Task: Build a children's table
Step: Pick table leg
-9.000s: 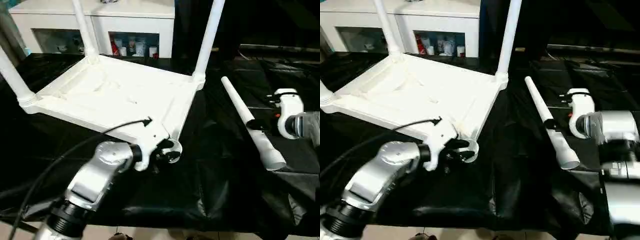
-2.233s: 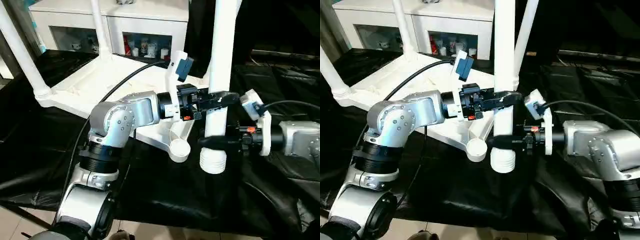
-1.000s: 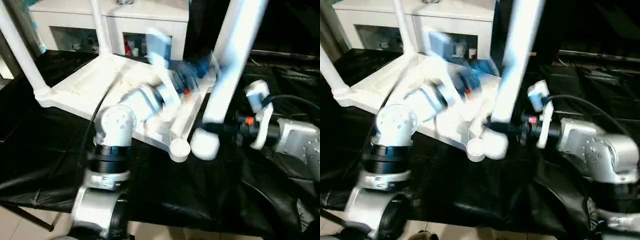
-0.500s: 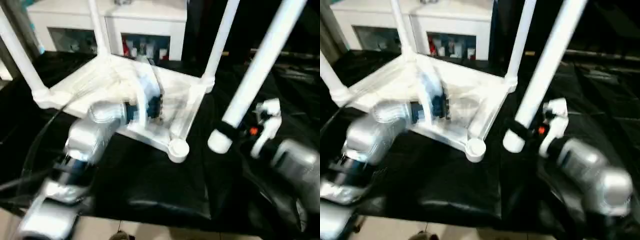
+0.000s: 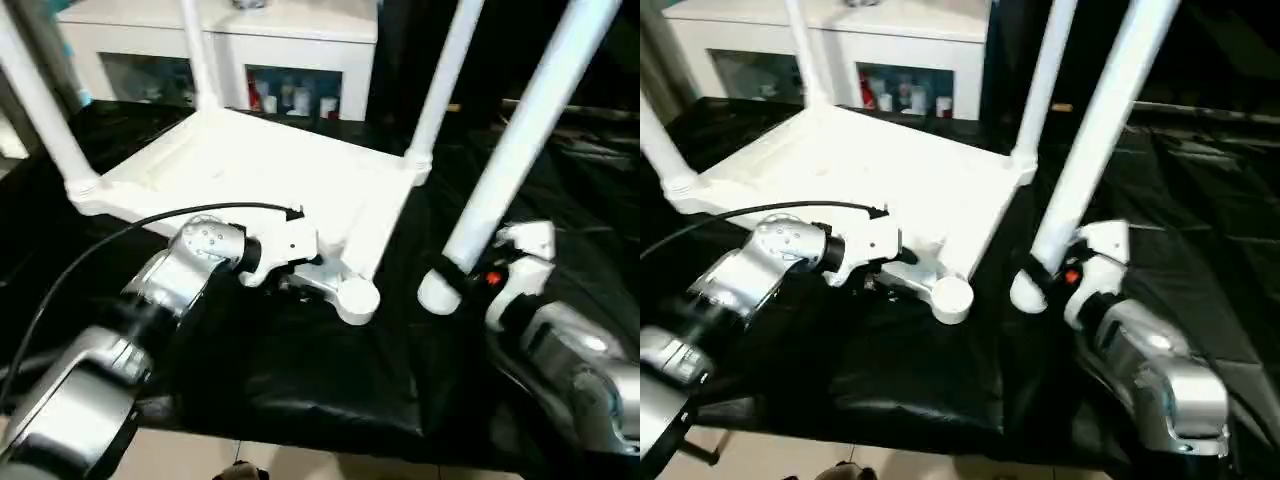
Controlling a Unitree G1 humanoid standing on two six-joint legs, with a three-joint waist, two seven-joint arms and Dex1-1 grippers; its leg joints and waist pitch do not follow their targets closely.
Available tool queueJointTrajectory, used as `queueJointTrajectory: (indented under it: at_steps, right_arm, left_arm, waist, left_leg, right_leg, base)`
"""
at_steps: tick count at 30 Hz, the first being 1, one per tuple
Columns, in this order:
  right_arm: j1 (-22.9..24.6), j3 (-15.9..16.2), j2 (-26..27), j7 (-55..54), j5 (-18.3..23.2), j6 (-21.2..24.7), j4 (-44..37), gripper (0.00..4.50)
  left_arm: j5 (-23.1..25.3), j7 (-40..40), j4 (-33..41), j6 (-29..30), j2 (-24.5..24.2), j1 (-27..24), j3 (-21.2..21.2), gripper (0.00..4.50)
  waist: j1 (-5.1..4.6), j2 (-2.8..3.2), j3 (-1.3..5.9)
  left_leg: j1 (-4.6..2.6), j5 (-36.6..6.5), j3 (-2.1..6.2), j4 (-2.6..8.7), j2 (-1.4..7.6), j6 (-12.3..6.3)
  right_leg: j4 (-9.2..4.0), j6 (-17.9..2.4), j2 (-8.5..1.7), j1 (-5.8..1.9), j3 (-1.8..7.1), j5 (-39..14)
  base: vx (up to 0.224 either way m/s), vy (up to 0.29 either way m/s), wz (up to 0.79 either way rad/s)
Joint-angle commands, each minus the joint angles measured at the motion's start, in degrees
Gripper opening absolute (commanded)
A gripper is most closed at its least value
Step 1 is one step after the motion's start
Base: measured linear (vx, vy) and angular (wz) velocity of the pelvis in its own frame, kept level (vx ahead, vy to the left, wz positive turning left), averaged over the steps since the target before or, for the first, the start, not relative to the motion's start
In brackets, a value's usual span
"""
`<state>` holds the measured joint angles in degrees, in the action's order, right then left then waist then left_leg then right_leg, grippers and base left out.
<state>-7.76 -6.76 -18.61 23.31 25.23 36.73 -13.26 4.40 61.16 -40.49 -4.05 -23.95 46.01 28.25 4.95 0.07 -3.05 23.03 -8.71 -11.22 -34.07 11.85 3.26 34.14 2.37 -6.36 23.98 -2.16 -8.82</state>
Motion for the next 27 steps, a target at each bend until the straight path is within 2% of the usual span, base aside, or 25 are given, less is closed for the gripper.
queueJointTrajectory:
  at_steps: [1,6,9,10,11,16,17,18,20,22,26,27]
  right_arm:
    - [-0.05,0.50,-0.15,1.01,0.94,-0.49,-2.18,1.91]
    - [0.48,0.56,-0.42,0.59,2.05,2.17,-3.18,1.91]
    - [0.64,0.84,-0.19,0.88,1.77,1.62,-3.69,1.91]
    - [0.64,0.86,-0.18,0.89,1.75,1.59,-3.70,1.91]
    - [0.77,1.18,-0.14,1.09,1.40,0.93,-3.89,1.91]
    - [1.46,1.79,0.11,1.25,1.11,0.36,-4.32,1.91]
    - [1.73,1.93,0.28,1.00,1.36,0.87,-4.51,1.91]
    - [1.81,1.98,0.44,0.77,1.58,1.31,-4.71,1.91]
    - [1.91,2.10,0.64,0.65,1.81,1.64,-4.95,1.91]
    - [1.98,2.23,0.74,0.64,1.62,1.27,-4.91,1.91]
    - [2.26,2.94,0.63,0.77,1.28,0.72,-5.09,1.91]
    - [2.27,2.95,0.62,0.78,1.28,0.72,-5.10,1.91]
  left_arm:
    - [3.41,-1.76,-6.27,-3.21,1.19,2.54,1.90,2.95]
    - [5.26,-2.98,-13.00,-6.11,2.58,4.97,2.19,2.95]
    - [6.24,-3.16,-15.83,-7.30,3.06,6.34,1.86,2.95]
    - [6.25,-3.15,-15.85,-7.31,3.06,6.35,1.86,2.78]
    - [6.37,-3.08,-16.28,-7.51,3.09,6.60,1.74,2.68]
    - [6.47,-3.29,-20.04,-9.66,4.01,8.64,0.62,2.34]
    - [6.96,-3.03,-21.08,-10.12,4.03,9.13,0.74,2.16]
    - [7.43,-3.02,-22.11,-10.76,4.10,9.49,0.80,2.14]
    - [8.09,-2.80,-23.57,-11.48,4.29,9.93,0.91,2.11]
    - [8.33,-2.96,-24.03,-11.77,4.41,10.06,1.00,1.73]
    - [8.56,-3.00,-25.88,-12.62,5.16,10.97,0.48,1.60]
    - [8.57,-2.98,-25.92,-12.64,5.17,10.99,0.46,1.35]
  waist:
    - [0.05,-0.83,4.27]
    - [0.10,-0.49,4.40]
    - [0.16,-0.41,4.43]
    - [0.14,-0.53,4.39]
    - [0.23,-0.11,4.37]
    - [0.19,-0.31,4.28]
    - [0.22,0.03,4.28]
    - [0.16,0.10,4.24]
    - [0.13,-0.08,4.19]
    - [0.13,-0.05,4.14]
    - [0.08,-0.16,4.16]
    - [0.07,-0.09,4.17]
  left_leg:
    - [-1.82,-17.53,0.30,4.38,0.41,2.19]
    - [-1.73,-16.56,0.39,4.35,0.42,1.85]
    - [-1.85,-16.99,0.35,4.32,0.41,1.90]
    - [-1.81,-17.21,0.41,4.37,0.47,1.96]
    - [-1.90,-17.43,0.45,4.38,0.47,2.06]
    - [-1.94,-19.17,0.50,4.47,0.49,2.25]
    - [-2.00,-19.52,0.55,4.50,0.49,2.37]
    - [-2.02,-19.91,0.54,4.50,0.47,2.44]
    - [-1.99,-20.53,0.58,4.55,0.41,2.50]
    - [-2.06,-21.30,0.70,4.66,0.52,2.74]
    - [-2.13,-21.81,0.72,4.66,0.50,2.79]
    - [-2.09,-21.69,0.75,4.67,0.56,2.83]
  right_leg:
    - [-4.14,-7.42,-1.16,-1.85,1.02,-19.03]
    - [-3.75,-9.06,-1.15,-2.22,1.03,-15.86]
    - [-3.80,-9.76,-1.16,-2.22,1.00,-15.23]
    - [-3.74,-9.96,-1.22,-2.32,0.99,-15.27]
    - [-3.70,-10.09,-1.24,-2.24,0.99,-15.38]
    - [-3.93,-10.35,-1.29,-2.28,0.97,-16.67]
    - [-4.02,-10.28,-1.31,-2.22,0.95,-17.11]
    - [-4.11,-10.19,-1.25,-2.15,0.96,-17.37]
    - [-4.26,-9.88,-1.29,-2.20,0.93,-18.31]
    - [-4.31,-9.61,-1.33,-2.15,0.89,-19.40]
    - [-4.43,-9.71,-1.35,-2.10,0.90,-19.45]
    - [-4.33,-9.79,-1.38,-2.12,0.91,-19.28]
  base:
    - [0.000,0.000,0.00]
    - [0.000,0.000,0.00]
    - [0.000,0.000,0.00]
    - [0.000,0.000,0.00]
    - [0.000,0.000,0.00]
    - [0.000,0.000,0.00]
    - [0.000,0.000,0.00]
    - [0.000,0.000,0.00]
    - [0.000,0.000,0.00]
    - [0.000,0.000,0.00]
    - [0.000,0.000,0.00]
    - [0.000,0.000,0.00]
